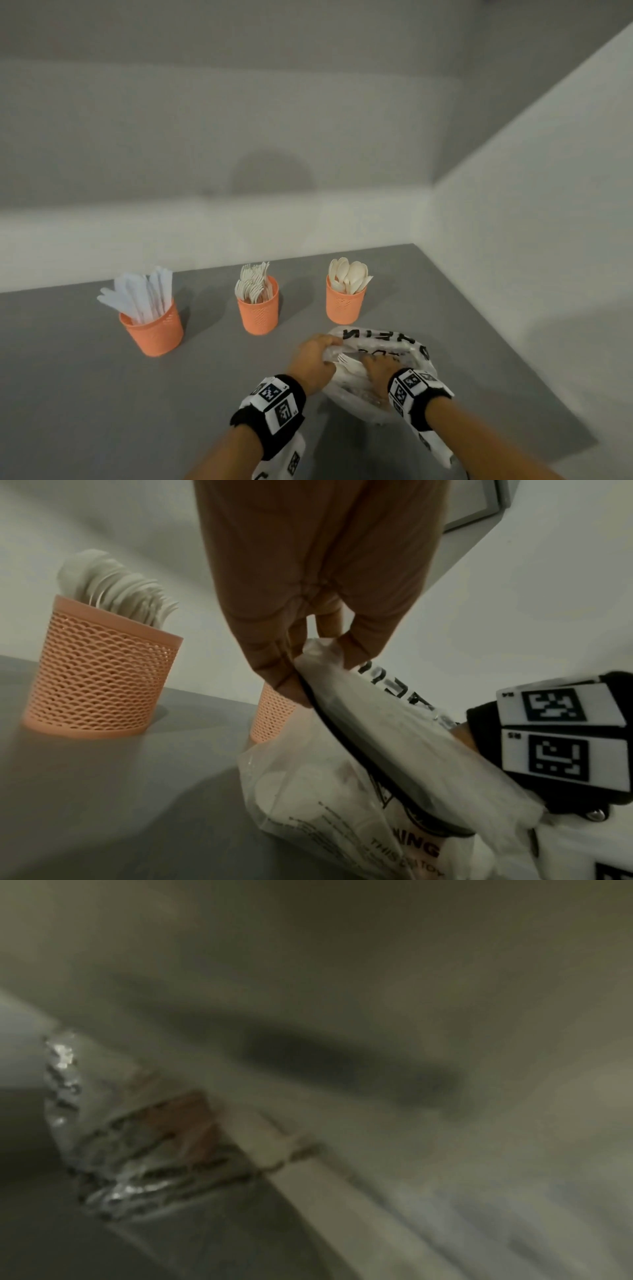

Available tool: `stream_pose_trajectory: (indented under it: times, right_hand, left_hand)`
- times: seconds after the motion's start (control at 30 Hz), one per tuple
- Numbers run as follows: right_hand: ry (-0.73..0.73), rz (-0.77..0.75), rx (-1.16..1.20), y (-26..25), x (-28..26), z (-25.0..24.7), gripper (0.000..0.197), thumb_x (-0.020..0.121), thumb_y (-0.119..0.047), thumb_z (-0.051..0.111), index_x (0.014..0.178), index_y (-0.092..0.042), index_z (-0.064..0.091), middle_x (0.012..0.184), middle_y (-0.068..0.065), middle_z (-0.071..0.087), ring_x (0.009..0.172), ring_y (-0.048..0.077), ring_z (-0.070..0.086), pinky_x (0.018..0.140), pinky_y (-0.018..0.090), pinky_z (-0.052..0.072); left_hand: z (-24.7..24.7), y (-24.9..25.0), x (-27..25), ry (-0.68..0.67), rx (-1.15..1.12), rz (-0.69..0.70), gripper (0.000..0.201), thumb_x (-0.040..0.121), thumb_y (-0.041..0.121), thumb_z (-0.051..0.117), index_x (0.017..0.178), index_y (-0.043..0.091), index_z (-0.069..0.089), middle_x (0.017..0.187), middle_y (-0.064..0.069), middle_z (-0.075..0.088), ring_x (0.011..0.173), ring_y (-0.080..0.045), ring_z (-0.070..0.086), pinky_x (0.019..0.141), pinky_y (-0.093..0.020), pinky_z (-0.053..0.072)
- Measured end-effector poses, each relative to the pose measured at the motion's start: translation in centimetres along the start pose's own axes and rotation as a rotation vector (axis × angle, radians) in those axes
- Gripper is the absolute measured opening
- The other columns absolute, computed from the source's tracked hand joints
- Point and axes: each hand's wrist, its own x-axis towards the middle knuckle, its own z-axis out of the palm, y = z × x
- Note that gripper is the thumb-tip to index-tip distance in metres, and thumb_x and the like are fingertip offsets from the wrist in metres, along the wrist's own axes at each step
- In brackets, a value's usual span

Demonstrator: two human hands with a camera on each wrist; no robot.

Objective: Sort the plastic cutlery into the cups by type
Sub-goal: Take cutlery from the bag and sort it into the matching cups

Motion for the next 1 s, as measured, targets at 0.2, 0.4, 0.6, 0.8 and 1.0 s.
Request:
stream_pose_trajectory:
  times: [0.2,0.4,0.6,0.8,1.0]
  right_hand:
    - [-0.040,0.065,0.206,0.0,0.4,0.4,0.057,0.091,-0.030,0.052,0.143,-0.024,0.031,0.147,0.004,0.040,0.134,0.024,0.039,0.113,0.033,0.027]
    - [-0.100,0.103,0.210,-0.6,0.4,0.6,0.049,0.087,-0.032,0.056,0.134,-0.022,0.045,0.137,0.005,0.051,0.126,0.025,0.048,0.108,0.034,0.036]
    - [-0.149,0.083,0.238,-0.7,0.9,0.7,0.050,0.088,-0.034,0.055,0.134,-0.020,0.044,0.134,0.009,0.053,0.123,0.028,0.050,0.105,0.035,0.038]
    - [-0.169,0.095,0.217,-1.2,1.1,0.9,0.043,0.087,-0.026,0.058,0.127,-0.014,0.051,0.128,0.010,0.057,0.118,0.027,0.054,0.101,0.034,0.043]
    - [-0.132,0.094,0.280,-0.8,1.3,1.1,0.042,0.088,-0.031,0.057,0.126,-0.013,0.053,0.129,0.010,0.058,0.119,0.026,0.054,0.101,0.033,0.042]
  left_hand:
    - [0.0,-0.5,-0.5,-0.008,0.054,-0.050,0.053,0.081,0.001,0.050,0.132,0.015,0.049,0.135,-0.007,0.047,0.127,-0.021,0.045,0.105,-0.021,0.030]
    - [-0.4,-0.7,-0.4,-0.006,0.054,-0.049,0.052,0.082,0.001,0.052,0.132,0.015,0.049,0.136,-0.007,0.048,0.127,-0.020,0.045,0.102,-0.018,0.030]
    - [-0.6,-1.1,-0.7,-0.008,0.044,-0.058,0.053,0.081,-0.001,0.051,0.131,0.014,0.050,0.138,-0.007,0.047,0.128,-0.020,0.044,0.103,-0.018,0.028]
    - [-0.8,-1.0,-0.7,-0.019,0.044,-0.071,0.051,0.083,0.000,0.051,0.131,0.014,0.049,0.138,-0.008,0.046,0.129,-0.020,0.043,0.103,-0.019,0.030]
    - [-1.2,-0.6,-0.8,-0.026,0.043,-0.091,0.051,0.082,-0.001,0.050,0.131,0.013,0.049,0.138,-0.009,0.047,0.129,-0.021,0.043,0.104,-0.021,0.031]
